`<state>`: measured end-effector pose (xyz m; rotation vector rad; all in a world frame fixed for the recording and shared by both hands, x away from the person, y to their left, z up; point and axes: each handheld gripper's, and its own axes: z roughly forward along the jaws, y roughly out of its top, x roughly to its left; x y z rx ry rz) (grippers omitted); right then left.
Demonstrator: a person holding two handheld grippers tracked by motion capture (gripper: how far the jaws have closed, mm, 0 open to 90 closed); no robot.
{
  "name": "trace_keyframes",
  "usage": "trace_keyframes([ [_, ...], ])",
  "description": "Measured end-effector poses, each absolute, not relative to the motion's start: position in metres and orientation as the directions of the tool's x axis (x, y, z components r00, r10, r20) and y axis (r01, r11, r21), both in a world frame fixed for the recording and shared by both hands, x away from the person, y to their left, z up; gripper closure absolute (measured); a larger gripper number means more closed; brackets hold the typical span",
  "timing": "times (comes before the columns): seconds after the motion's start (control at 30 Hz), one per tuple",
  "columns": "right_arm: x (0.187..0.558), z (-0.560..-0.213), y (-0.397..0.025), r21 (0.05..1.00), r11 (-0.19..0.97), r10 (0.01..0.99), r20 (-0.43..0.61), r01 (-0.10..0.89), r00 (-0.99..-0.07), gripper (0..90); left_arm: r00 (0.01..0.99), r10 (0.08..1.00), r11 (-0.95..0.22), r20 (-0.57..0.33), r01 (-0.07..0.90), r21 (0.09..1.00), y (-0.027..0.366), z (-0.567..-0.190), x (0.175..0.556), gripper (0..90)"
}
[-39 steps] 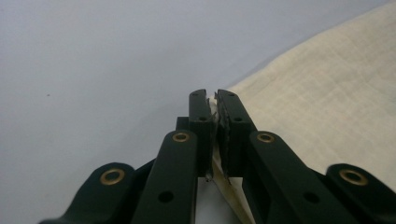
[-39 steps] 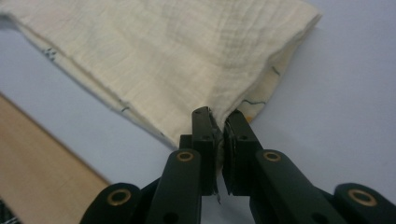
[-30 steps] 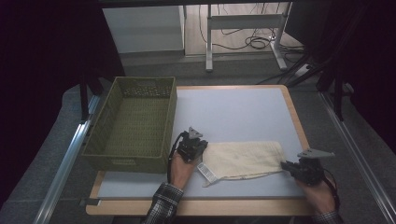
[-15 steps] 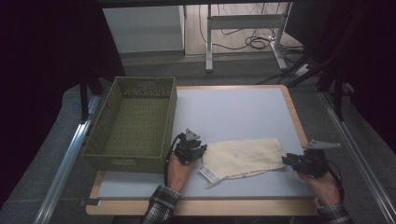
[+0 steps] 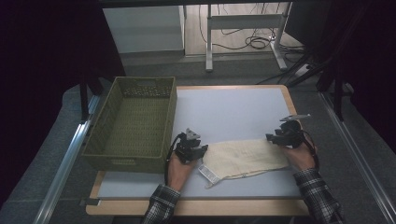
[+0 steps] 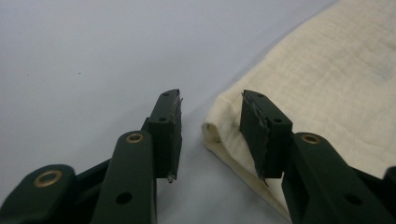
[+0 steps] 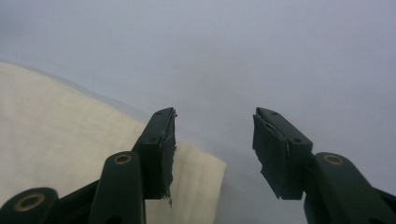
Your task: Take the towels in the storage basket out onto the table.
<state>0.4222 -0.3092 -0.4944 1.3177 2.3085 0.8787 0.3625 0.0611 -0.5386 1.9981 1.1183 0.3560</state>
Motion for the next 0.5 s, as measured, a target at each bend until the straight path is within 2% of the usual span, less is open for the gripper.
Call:
trace_keyframes([
  [0.1, 0.421, -0.508, -0.310, 0.622, 0.401, 0.856, 0.006, 0.672, -0.517, 48.0, 0.573, 0.807, -0.286, -0.140, 0.588, 0.756, 0.060, -0.541, 0.362, 57.9],
  [0.17, 0.417, -0.510, -0.312, 0.633, 0.390, 0.858, 0.015, 0.669, -0.514, 50.2, 0.576, 0.805, -0.290, -0.142, 0.591, 0.752, 0.060, -0.542, 0.363, 57.8],
  [0.2, 0.414, -0.510, -0.314, 0.638, 0.378, 0.861, 0.023, 0.671, -0.508, 56.5, 0.577, 0.804, -0.292, -0.141, 0.591, 0.752, 0.060, -0.542, 0.363, 57.9],
  [0.27, 0.410, -0.508, -0.316, 0.627, 0.373, 0.851, 0.062, 0.683, -0.521, 79.5, 0.587, 0.798, -0.302, -0.139, 0.589, 0.750, 0.059, -0.541, 0.363, 60.5],
  [0.3, 0.409, -0.508, -0.315, 0.628, 0.385, 0.842, 0.061, 0.676, -0.537, 84.7, 0.591, 0.794, -0.304, -0.142, 0.588, 0.749, 0.058, -0.541, 0.363, 63.4],
  [0.4, 0.408, -0.501, -0.307, 0.631, 0.439, 0.831, -0.013, 0.640, -0.556, 86.4, 0.604, 0.789, -0.321, -0.112, 0.562, 0.763, 0.058, -0.537, 0.360, 77.5],
  [0.5, 0.411, -0.481, -0.301, 0.716, 0.412, 0.826, -0.032, 0.563, -0.563, 84.2, 0.592, 0.799, -0.286, -0.103, 0.525, 0.802, 0.062, -0.530, 0.356, 82.7],
])
